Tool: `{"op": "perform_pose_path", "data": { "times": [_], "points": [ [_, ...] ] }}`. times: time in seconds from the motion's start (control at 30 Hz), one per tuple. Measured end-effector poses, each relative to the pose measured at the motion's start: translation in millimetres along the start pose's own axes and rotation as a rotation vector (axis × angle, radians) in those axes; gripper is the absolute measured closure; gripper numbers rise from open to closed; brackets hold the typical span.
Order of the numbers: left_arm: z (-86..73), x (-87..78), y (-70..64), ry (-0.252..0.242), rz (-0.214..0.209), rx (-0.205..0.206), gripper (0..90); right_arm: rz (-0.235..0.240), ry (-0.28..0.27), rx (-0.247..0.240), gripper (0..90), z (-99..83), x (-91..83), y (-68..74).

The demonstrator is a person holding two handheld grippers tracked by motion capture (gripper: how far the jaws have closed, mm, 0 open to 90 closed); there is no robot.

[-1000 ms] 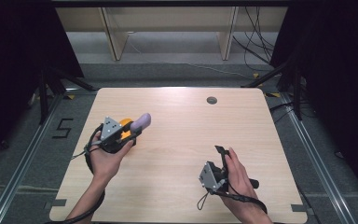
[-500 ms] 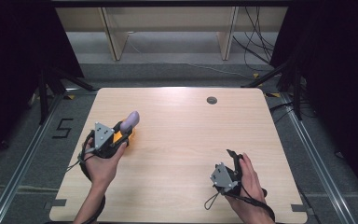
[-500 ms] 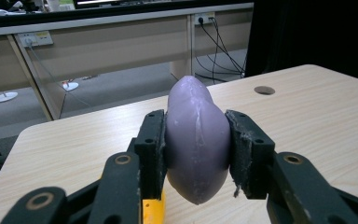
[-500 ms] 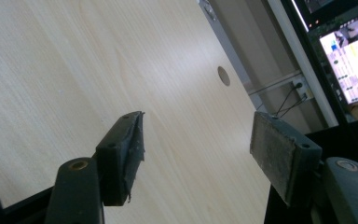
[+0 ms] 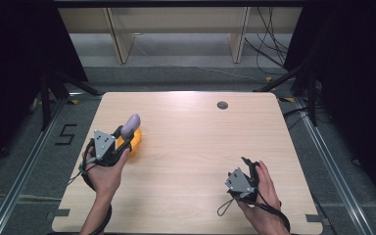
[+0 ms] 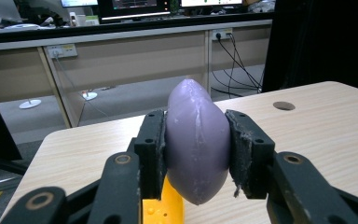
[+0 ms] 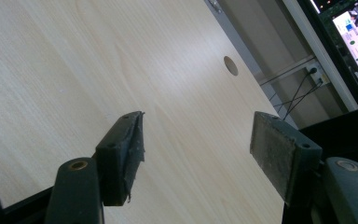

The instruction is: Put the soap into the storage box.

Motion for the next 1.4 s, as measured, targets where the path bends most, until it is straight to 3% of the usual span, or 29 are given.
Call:
{"op": "perform_pose_path", "data": {
  "times": [0.67,1.4],
  "points": [
    [-1.8,11.2,16.2,-0.027,0.095,-0.033,59.1,0.009,0.002,0.006,35.4,-0.6,1.1,0.1],
    [-26.5,40.1,27.0,0.026,0.144,-0.053,59.1,0.014,0.000,0.009,35.1,-0.2,1.4,0.7]
  ]
}}
Point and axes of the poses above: each handheld gripper's, and its own axes: x roughly forward along the jaws, z roughly out of its top, y roughly to its left, the point moved 8 cm from there along x, roughly forward along the jaws, and after that the axes turned 15 degrees about z, right-handed, at the moved point
